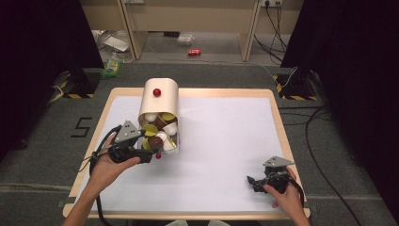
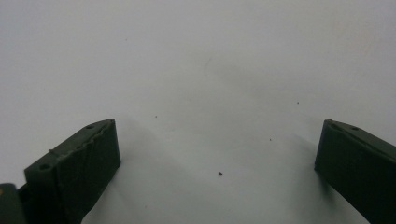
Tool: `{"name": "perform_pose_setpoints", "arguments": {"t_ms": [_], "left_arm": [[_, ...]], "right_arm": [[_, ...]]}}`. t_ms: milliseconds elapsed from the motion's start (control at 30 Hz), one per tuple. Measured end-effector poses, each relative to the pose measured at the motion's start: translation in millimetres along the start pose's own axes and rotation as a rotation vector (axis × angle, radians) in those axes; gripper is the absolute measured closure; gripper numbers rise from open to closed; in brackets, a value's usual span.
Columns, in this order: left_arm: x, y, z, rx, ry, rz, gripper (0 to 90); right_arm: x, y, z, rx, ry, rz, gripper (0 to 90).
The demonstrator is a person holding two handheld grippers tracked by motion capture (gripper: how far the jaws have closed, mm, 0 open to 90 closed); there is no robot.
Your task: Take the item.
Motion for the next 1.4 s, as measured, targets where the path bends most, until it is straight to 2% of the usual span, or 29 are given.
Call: {"name": "perform_pose_setpoints", "arguments": {"t_ms": [300, 733, 833, 1100, 1400], "left_arm": [[-3.9, -3.8, -12.1, -0.037, -0.009, 0.007, 31.1], [-4.3, -8.8, -24.4, -0.058, -0.035, 0.023, 41.6], [-3.4, -9.4, -26.3, -0.056, -0.04, 0.026, 43.5], [-1.6, -8.2, -24.5, -0.04, -0.025, -0.001, 46.2], [-7.2, 2.6, -10.6, 0.011, -0.023, 0.023, 46.6]], "right_arm": [[0.0, 0.0, 0.0, 0.0, -0.001, 0.001, 0.6], [0.2, 0.1, 0.0, 0.0, 0.0, 0.002, 0.6], [-0.1, 0.0, 0.0, 0.0, -0.001, 0.001, 0.6], [0.2, 0.1, 0.0, 0.0, 0.0, 0.002, 0.6], [0.0, 0.0, 0.0, 0.0, 0.0, 0.0, 0.6]]}}
Point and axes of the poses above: each handheld gripper's, and its own axes: z roughly backward along the jaws, y roughly out of its top, x roughly to its right, the point moved 5 cm from there along -z, roughly forward along the jaws, and after that the axes turned 8 degrees about y, right-handed, at the moved point
